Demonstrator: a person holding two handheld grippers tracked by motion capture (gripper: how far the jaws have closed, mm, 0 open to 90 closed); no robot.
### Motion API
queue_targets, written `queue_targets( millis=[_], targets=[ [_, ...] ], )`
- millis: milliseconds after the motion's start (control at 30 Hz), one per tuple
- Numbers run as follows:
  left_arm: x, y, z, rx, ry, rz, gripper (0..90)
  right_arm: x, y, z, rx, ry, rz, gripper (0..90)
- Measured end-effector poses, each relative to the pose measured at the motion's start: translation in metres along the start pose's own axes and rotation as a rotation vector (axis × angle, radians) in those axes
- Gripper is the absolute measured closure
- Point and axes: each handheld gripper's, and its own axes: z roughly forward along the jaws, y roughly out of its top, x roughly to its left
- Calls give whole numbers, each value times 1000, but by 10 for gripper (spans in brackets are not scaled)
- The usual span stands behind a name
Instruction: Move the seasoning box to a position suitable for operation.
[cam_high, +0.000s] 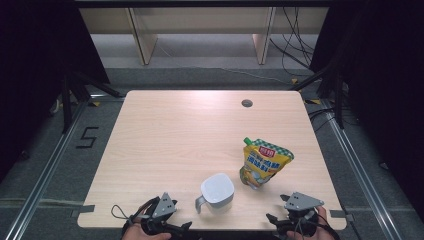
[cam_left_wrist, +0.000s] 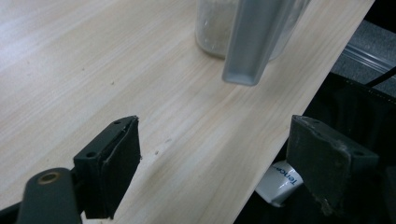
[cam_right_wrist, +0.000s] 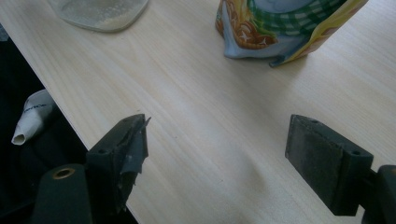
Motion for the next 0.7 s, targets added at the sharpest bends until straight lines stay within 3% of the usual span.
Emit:
queue_targets(
  millis=[100, 333, 700],
  targets=[
    [-3, 1, -1, -41, -11, -30, 172, 0, 0, 0, 9, 2, 10, 220],
    [0, 1, -2, -27, 1, -8, 172, 0, 0, 0, 1, 0, 1, 220],
    [-1, 1, -3, -41, 13, -15, 172, -1, 0, 1, -1, 6, -9, 220]
  ],
)
